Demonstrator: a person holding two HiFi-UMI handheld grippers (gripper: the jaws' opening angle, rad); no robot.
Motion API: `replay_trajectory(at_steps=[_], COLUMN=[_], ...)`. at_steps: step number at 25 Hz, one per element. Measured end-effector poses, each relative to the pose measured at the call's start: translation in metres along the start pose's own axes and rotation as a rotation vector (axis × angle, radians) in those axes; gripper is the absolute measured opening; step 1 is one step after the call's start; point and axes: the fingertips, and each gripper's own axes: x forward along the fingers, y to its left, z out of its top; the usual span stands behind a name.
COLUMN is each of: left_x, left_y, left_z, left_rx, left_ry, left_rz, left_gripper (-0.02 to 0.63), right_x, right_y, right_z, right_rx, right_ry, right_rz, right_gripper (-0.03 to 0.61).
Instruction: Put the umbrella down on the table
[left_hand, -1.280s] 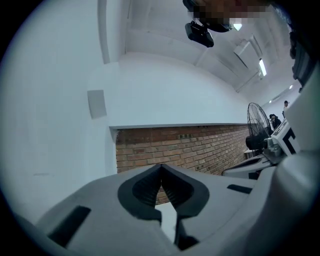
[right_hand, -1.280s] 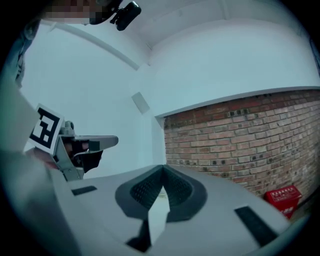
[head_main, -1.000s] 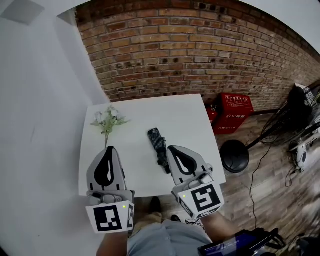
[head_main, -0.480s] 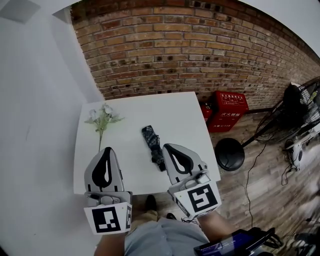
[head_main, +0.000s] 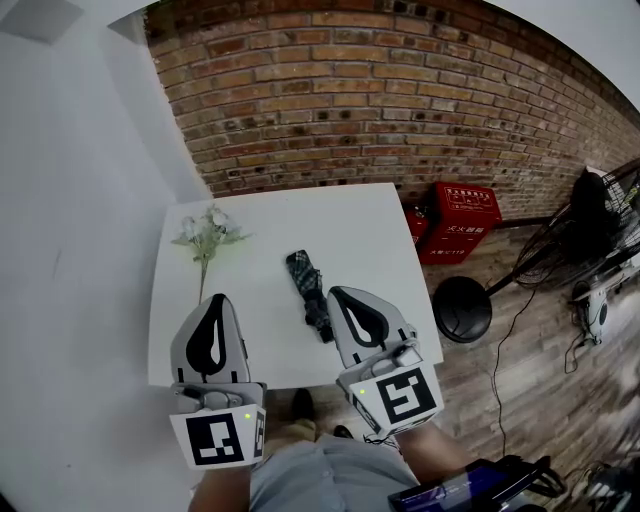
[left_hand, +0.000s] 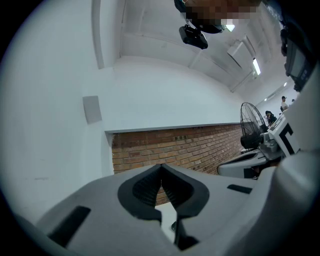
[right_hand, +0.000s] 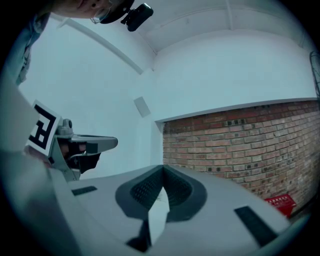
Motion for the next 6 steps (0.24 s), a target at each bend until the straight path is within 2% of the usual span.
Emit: replay_trajectory(at_steps=[6], left_x=[0.003], left_y=[-0.0027], left_z=[-0.0031], left_rx=[-0.003], left_ry=[0.005], left_rz=[0.0], left_gripper=[0.009], right_x=[0.0016], right_y=[-0.0041], right_z=[-0.0035], right_rx=[0.003], right_ry=[0.009], right_rz=[-0.002], right_gripper=[0.003])
